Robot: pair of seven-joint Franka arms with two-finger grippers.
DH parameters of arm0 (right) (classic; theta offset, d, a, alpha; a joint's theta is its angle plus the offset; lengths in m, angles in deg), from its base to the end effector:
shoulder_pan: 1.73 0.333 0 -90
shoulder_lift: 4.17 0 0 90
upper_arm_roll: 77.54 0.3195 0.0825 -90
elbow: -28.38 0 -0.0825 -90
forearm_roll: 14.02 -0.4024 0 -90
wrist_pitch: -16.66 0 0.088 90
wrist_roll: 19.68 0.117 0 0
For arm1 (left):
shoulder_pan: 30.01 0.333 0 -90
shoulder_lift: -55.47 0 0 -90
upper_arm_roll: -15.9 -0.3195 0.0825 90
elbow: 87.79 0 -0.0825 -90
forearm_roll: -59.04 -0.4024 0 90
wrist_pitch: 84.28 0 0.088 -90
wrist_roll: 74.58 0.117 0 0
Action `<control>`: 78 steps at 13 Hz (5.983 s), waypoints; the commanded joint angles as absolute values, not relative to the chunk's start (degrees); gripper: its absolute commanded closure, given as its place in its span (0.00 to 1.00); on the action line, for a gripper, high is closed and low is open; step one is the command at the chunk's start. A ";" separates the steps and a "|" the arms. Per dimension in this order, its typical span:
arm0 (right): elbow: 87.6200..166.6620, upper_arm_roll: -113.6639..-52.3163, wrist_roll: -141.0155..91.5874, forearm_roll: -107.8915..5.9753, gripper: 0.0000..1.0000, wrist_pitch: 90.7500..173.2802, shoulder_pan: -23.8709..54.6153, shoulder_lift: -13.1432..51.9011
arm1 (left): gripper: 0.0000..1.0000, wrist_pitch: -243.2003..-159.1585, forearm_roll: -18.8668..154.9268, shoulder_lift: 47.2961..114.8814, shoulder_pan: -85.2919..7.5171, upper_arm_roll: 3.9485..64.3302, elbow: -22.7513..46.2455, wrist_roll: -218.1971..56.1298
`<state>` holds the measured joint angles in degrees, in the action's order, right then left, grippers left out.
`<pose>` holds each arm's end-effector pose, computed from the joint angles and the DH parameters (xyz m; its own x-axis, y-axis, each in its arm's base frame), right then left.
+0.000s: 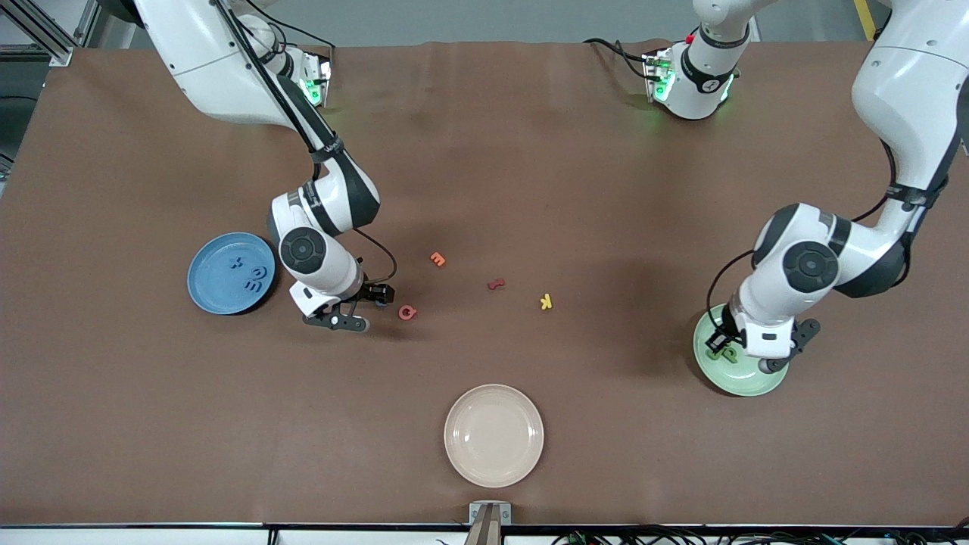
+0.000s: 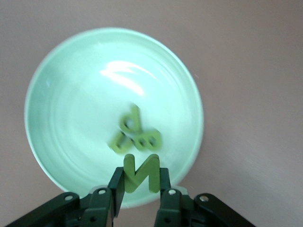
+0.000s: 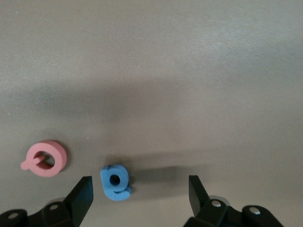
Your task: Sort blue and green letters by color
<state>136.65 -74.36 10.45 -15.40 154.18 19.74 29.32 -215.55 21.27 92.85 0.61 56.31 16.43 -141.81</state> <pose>0.5802 0.2658 0.1663 0.9888 -0.1212 -0.0867 -0.1219 -0.9925 -0.0023 0.6603 -0.0645 0.2291 0.7828 0.6156 0.0910 0.6194 -0.7848 -0.0188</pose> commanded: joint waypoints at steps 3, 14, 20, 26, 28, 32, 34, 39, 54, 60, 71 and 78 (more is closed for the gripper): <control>134.38 -74.55 7.21 -15.78 0.16 153.86 20.68 31.69 | 0.40 -214.53 20.54 95.02 1.01 54.14 12.94 -132.86; 134.47 -74.55 7.30 -15.87 0.88 153.59 21.57 31.69 | 0.00 -203.07 26.23 78.24 2.68 60.36 7.25 -108.27; 138.58 -74.64 -1.20 -15.78 0.95 150.26 16.22 26.43 | 0.00 -173.33 38.62 72.89 3.64 65.65 -7.19 -96.41; 157.99 -74.73 -21.75 -15.78 0.95 155.32 3.57 11.40 | 0.00 -167.60 52.33 61.02 -14.05 42.78 -6.67 -90.32; 162.22 -74.73 -29.84 -15.78 0.95 160.08 -1.44 10.42 | 0.00 -166.11 55.51 59.52 -22.93 32.82 -6.14 -90.31; 164.52 -74.82 -39.27 -15.69 0.95 160.36 -7.78 9.71 | 0.00 -167.95 56.57 54.51 -32.64 23.03 1.05 -90.32; 165.05 -74.82 -41.12 -15.69 0.93 160.36 -9.45 9.63 | 0.00 -171.19 57.37 51.44 -34.58 20.21 6.05 -89.97; 164.97 -74.82 -39.56 -15.69 0.15 158.87 -9.64 8.49 | 0.00 -173.14 56.76 50.90 -34.14 20.47 5.90 -87.78; 126.83 -75.26 -24.96 -14.90 0.02 105.61 -9.81 -4.87 | 0.00 -172.70 56.49 51.25 -34.06 20.38 4.58 -85.04; 120.06 -74.82 -23.64 -15.08 0.00 105.52 -9.29 -4.61 | 0.00 -172.70 56.49 51.78 -33.88 20.03 3.35 -83.11; 117.06 -74.64 -23.55 -14.99 0.00 105.43 -7.97 -4.70 | 0.00 -170.68 56.49 52.13 -33.97 20.38 3.09 -83.02; 117.06 -74.64 -23.55 -14.90 0.00 105.43 -7.97 -4.70 | 0.00 -170.68 56.49 53.36 -34.06 20.38 2.47 -83.55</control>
<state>118.29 -74.70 -24.47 -15.25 106.40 -8.02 -5.12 -171.65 56.46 52.87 -33.88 20.49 3.87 -84.38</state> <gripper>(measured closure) 0.000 0.000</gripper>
